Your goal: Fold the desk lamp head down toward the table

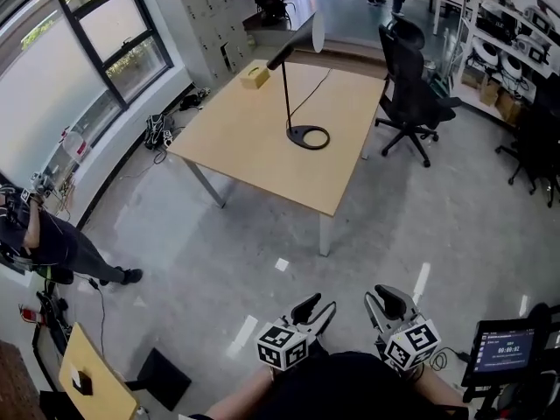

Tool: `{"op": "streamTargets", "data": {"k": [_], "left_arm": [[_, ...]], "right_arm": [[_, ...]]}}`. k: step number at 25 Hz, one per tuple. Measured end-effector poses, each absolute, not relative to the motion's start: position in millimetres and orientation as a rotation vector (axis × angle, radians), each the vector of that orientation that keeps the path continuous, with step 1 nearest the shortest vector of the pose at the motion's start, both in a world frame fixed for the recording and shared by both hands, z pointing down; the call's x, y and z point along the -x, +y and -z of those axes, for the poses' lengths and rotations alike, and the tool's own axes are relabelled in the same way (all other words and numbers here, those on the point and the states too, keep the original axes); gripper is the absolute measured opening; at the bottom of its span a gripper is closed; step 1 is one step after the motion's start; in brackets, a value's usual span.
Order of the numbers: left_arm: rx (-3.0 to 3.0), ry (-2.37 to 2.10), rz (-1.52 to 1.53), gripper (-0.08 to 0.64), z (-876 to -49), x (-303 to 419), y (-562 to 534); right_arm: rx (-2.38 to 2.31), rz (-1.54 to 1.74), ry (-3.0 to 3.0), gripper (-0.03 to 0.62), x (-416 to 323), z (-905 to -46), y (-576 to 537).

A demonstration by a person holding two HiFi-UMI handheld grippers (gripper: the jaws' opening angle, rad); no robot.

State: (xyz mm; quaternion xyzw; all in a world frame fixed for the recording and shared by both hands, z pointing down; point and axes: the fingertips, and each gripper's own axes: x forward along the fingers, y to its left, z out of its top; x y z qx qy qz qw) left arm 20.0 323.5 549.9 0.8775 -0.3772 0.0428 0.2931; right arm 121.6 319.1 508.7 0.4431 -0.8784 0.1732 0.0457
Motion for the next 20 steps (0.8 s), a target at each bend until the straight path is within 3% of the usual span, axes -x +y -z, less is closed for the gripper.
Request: {"op": "streamTargets", "data": {"k": [20], "left_arm": [[-2.219, -1.031, 0.027, 0.190, -560.9, 55.1, 267.4]], "right_arm": [[-1.234, -0.476, -2.592, 0.111, -47.6, -517.6, 273.1]]}}
